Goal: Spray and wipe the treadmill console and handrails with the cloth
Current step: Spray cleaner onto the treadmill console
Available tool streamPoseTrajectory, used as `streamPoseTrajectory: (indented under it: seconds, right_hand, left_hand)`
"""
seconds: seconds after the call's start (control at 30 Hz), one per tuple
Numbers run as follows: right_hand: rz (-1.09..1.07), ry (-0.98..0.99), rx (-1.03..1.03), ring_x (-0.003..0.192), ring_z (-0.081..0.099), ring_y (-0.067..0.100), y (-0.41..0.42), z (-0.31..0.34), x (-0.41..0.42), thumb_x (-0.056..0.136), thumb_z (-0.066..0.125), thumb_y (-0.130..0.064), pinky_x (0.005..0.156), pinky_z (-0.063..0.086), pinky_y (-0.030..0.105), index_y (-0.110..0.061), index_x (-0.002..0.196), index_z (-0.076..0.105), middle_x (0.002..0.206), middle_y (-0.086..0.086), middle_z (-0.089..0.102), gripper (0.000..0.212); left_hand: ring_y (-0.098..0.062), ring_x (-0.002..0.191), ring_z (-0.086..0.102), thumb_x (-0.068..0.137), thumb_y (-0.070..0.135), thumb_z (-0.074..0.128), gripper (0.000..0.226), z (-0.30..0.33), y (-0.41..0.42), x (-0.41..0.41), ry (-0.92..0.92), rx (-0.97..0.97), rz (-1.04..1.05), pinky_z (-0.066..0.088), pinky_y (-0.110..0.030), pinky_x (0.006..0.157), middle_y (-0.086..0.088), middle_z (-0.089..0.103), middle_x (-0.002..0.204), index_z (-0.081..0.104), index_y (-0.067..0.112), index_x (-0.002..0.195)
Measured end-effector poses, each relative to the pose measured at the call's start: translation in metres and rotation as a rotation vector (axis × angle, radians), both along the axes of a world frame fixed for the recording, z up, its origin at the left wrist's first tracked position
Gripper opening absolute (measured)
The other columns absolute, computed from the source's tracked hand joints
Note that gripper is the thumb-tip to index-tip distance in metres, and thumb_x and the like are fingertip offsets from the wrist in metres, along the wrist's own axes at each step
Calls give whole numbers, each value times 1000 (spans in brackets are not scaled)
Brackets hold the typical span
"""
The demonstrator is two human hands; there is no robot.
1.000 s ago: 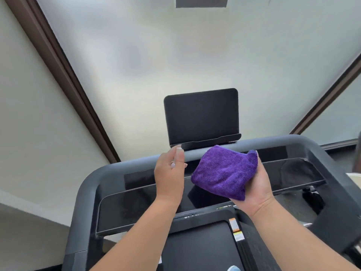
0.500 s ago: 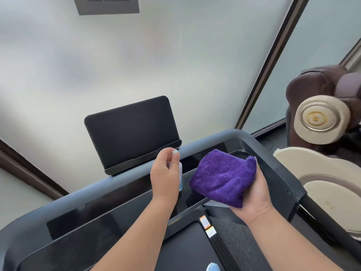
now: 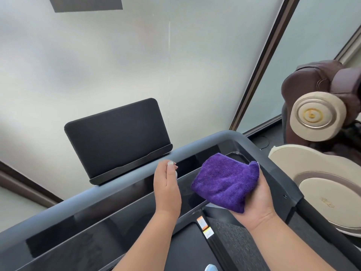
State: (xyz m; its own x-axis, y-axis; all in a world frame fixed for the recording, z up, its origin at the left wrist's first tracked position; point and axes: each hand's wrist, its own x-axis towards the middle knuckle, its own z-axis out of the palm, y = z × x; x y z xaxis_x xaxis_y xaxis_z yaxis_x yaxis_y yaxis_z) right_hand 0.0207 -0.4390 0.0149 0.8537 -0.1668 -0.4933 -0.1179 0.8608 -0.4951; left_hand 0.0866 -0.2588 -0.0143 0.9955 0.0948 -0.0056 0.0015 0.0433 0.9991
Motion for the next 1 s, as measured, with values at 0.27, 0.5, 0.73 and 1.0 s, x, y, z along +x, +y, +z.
streamPoseTrajectory:
  seconds: [0.27, 0.5, 0.73, 1.0]
  right_hand:
    - [-17, 21, -28, 124, 66, 42, -2, 4, -6, 98, 46, -67, 116, 35, 65, -16, 111, 82, 133, 18, 70, 64]
    - [-56, 42, -68, 113, 72, 40, -7, 5, -15, 98, 47, -66, 113, 41, 62, -16, 98, 85, 123, 17, 75, 63]
    - [-72, 33, -72, 105, 75, 39, -16, 4, -14, 98, 46, -67, 98, 54, 63, -16, 95, 86, 119, 17, 76, 65]
    - [-36, 17, -70, 110, 73, 41, -20, 4, -12, 98, 46, -67, 96, 49, 72, -17, 97, 86, 123, 18, 75, 64]
  left_hand:
    - [-6, 86, 61, 88, 75, 47, 61, -26, 4, 11, 124, -4, 3, 50, -31, 82, 19, 70, 87, 68, 18, 90]
    - [-9, 83, 62, 85, 78, 60, 56, -28, 4, 18, 137, 12, -19, 51, -26, 75, 2, 73, 92, 69, 23, 93]
    - [-13, 85, 61, 102, 34, 71, 13, -33, -2, 19, -83, 306, -84, 49, -26, 79, 7, 67, 92, 69, 24, 94]
    - [-1, 101, 60, 113, 31, 53, 13, -32, -19, 9, -60, 199, -113, 49, -24, 96, 12, 67, 108, 66, 36, 114]
